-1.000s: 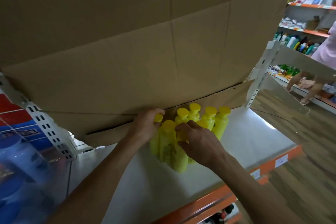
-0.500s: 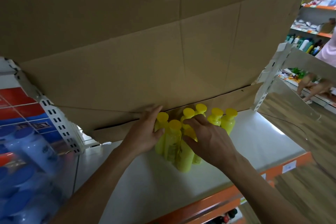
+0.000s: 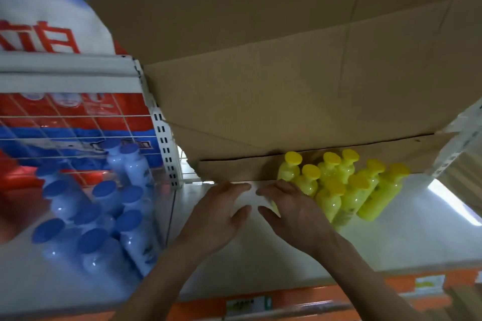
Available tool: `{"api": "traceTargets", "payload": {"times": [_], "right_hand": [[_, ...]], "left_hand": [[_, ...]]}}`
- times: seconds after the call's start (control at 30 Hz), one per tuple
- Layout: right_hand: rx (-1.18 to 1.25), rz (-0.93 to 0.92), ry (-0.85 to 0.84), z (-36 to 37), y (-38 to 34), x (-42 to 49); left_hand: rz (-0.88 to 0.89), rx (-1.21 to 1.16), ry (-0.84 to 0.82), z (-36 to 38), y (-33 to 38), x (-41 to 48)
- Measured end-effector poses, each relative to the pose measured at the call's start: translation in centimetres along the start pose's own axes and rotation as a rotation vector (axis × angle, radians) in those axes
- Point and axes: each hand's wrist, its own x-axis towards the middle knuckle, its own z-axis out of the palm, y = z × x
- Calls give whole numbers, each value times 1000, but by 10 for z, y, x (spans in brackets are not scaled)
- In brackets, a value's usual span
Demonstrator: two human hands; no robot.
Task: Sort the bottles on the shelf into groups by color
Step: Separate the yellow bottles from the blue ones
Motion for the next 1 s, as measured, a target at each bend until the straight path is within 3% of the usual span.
{"api": "traceTargets", "payload": {"times": [0.27,0.6,0.73,1.0], "right_hand": [[153,-200,-124,34,-65,21],[286,-391,-176,48,-114,47],[277,-393,-173,43,-118,51],[218,-231,-144,32,-119,39]], "left_hand": [[-55,84,189,-65,-7,-57],[-350,147,367,-121,-25,-131],[-368,105,367,-129,-29,-140],[-212,-35,284,-133,-32,-116]]}}
